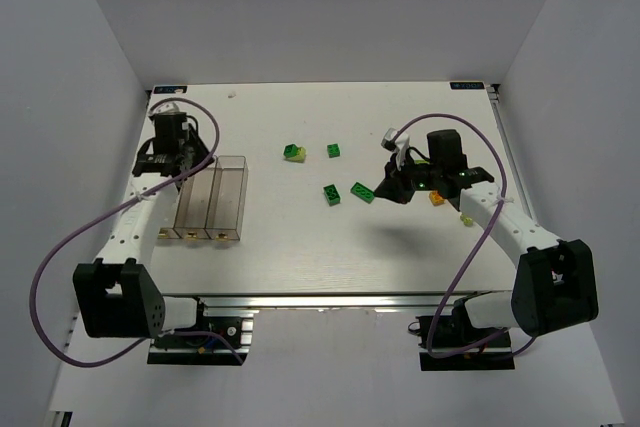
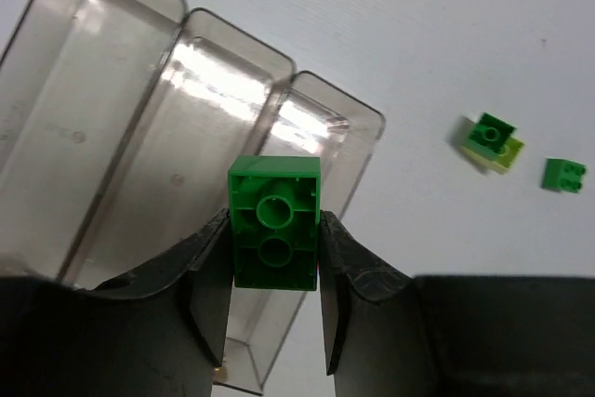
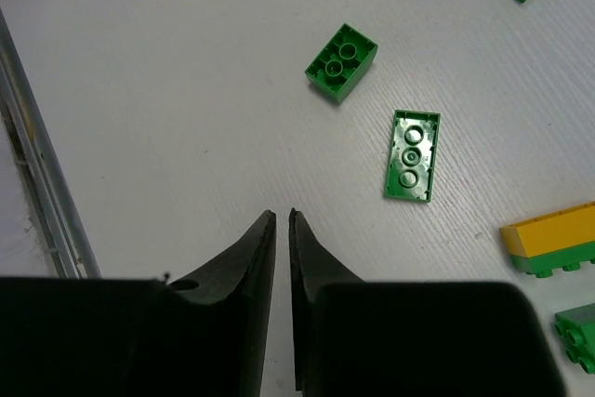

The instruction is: Sort the legos into containers by color

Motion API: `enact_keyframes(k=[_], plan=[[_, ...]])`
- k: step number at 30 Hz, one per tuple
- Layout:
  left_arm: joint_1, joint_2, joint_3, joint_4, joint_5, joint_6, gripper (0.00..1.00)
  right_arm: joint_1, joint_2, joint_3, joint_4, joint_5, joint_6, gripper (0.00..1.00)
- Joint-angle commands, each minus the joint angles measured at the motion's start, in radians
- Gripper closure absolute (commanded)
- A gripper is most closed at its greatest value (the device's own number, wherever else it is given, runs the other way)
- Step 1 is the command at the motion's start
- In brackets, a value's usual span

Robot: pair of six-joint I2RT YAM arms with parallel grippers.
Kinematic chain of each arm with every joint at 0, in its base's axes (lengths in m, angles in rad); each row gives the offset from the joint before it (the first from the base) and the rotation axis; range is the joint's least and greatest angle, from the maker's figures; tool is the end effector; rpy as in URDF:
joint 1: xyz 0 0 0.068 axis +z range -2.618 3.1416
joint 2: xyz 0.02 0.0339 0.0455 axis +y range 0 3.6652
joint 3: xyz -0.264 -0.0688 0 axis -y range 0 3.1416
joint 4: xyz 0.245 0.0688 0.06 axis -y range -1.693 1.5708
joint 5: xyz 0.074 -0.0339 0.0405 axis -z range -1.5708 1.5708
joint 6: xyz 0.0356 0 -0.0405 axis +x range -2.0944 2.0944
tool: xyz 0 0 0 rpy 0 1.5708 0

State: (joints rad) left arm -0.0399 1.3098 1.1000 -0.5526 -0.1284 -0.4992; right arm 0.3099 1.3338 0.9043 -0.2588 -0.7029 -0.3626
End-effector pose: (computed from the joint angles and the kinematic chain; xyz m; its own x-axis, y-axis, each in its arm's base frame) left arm 0.2830 -0.0067 0.3007 -0.5805 -0.4520 -0.6773 -0.3769 0.8865 -0.2686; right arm 0.2633 0.1085 0.2584 -0.3144 -0.3849 -0.8678 -0.8767 0.4683 0.1100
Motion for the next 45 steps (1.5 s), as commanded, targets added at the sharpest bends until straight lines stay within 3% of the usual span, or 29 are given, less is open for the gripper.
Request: enact_keyframes(k=[1,14,21,26,29,37,41,43,45], plan=[[0.09,-0.011,-0.025,-0.052,0.001,0.085,0.99,0.006,-0.021,-0.01,0.01,-0.03,-0.007,0.83],[0.235,0.104,-0.054,-0.006,-0.126,0.09,0.88,0.008,-0.018,-0.007,-0.014,-0.029,-0.033,0.68],[0.275,0.178,-0.039,0.022,-0.166,0.068,0.67,0.008,-0.024,-0.005,-0.034,-0.014,-0.064,0.58],[0.281,0.21,-0.014,0.008,-0.204,0.048,0.42,0.008,-0.012,0.005,-0.027,-0.006,-0.055,0.53],[0.282,0.209,0.001,0.006,-0.192,0.037,0.32,0.008,-0.002,0.019,-0.026,0.002,-0.052,0.49],[0.281,0.128,0.017,-0.01,-0.071,-0.018,0.32,0.008,0.016,0.041,-0.017,0.082,-0.015,0.47],[0.275,0.047,-0.015,0.019,0.1,-0.051,0.51,0.008,0.025,0.044,-0.008,0.121,0.005,0.48],[0.249,0.014,-0.058,0.066,0.229,-0.078,0.75,0.008,0.028,0.045,-0.005,0.131,0.017,0.5],[0.204,-0.038,-0.097,0.126,0.31,-0.09,0.79,0.008,0.033,0.047,-0.002,0.135,0.022,0.56]])
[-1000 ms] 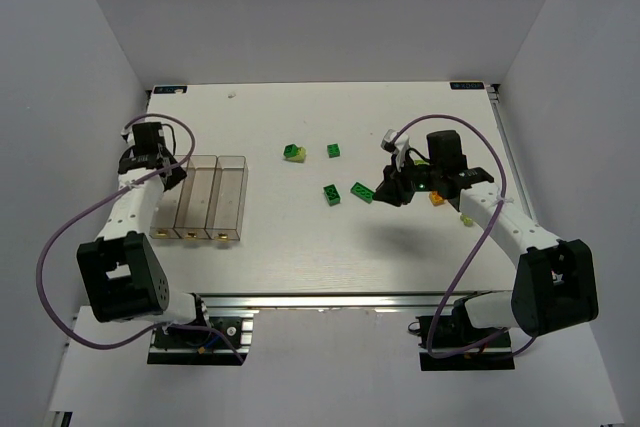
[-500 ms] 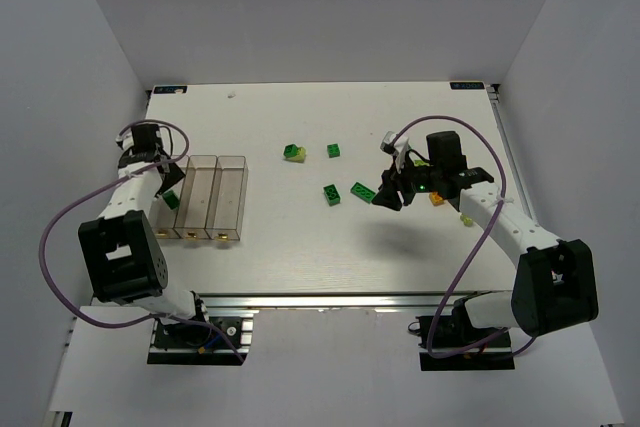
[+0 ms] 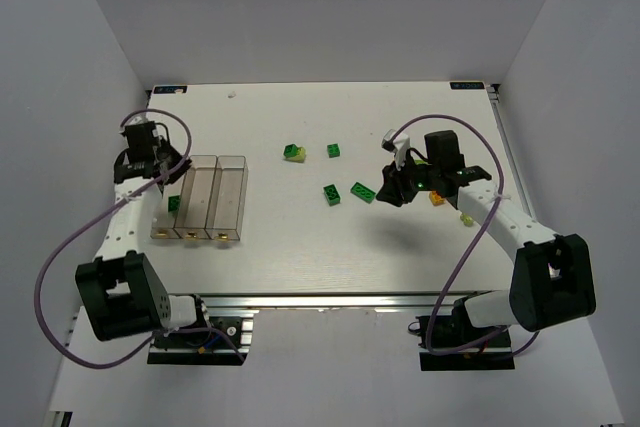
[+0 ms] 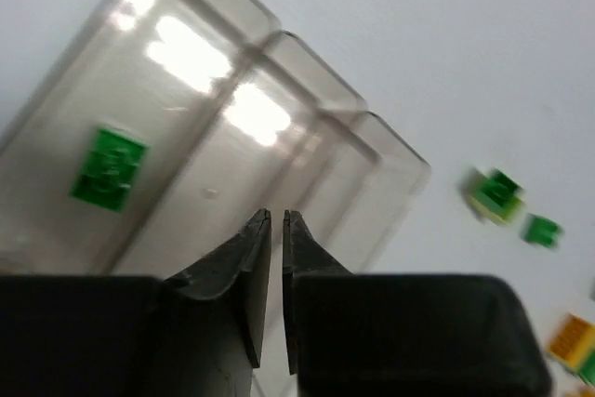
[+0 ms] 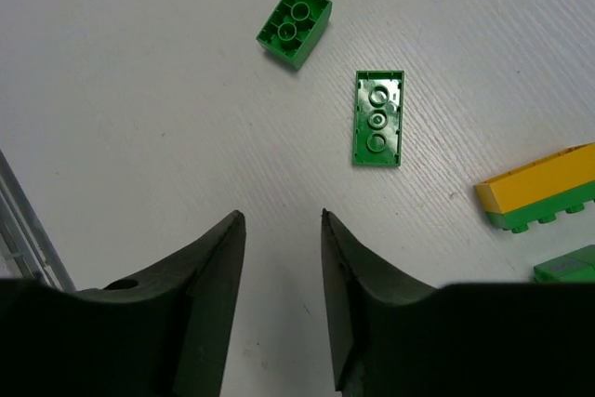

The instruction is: Sort the legos into containers by color

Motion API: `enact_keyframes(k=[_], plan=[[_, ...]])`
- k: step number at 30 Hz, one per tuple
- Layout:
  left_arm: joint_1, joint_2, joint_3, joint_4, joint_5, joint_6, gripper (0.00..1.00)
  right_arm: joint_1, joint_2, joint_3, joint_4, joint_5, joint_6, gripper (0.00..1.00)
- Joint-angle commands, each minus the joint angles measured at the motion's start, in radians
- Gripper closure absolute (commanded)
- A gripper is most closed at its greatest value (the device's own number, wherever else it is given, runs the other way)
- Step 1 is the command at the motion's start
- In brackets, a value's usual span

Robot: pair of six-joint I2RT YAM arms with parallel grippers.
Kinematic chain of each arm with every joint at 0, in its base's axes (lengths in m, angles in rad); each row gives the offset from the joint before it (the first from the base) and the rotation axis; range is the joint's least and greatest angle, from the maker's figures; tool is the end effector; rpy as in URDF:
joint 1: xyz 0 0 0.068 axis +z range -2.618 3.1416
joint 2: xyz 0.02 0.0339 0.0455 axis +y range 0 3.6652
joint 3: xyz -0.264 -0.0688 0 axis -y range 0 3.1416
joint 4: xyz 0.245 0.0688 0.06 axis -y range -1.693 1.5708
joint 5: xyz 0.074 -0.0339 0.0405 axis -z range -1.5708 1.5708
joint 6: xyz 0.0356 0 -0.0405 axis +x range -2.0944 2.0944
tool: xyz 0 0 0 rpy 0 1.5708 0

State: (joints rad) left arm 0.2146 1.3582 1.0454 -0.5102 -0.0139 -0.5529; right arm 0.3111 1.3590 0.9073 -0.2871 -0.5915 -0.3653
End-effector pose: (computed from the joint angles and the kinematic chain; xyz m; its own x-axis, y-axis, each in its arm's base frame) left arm 0.2836 0.0623 0.2729 -0.4930 -0.6449 -0.5841 -0.5653 0.7477 -0.3484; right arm 0.2678 0.1070 0.2489 -0.3678 -0.4298 -0.8246 -0.8329 0.5466 0.0866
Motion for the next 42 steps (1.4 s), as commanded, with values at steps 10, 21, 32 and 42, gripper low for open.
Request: enact_keyframes(k=[10,21,32,42], plan=[[-0.411,-0.104,-0.024,0.151,0.197,-0.117,0.28,0.006,0.031,0.045,0.046,0.081,0.062,0.57],[-0.695,0.082,0.062,0.148,0.063,-0.159,0.26,0.006,0.015,-0.002,0.078,0.11,0.081,0.12],[-0.814,0.229,0.14,0.128,-0.043,-0.157,0.26,0.006,0.014,-0.022,0.088,0.144,0.062,0.11],[-0.845,0.323,0.191,0.099,-0.083,-0.157,0.26,0.006,0.019,-0.022,0.091,0.151,0.077,0.11]])
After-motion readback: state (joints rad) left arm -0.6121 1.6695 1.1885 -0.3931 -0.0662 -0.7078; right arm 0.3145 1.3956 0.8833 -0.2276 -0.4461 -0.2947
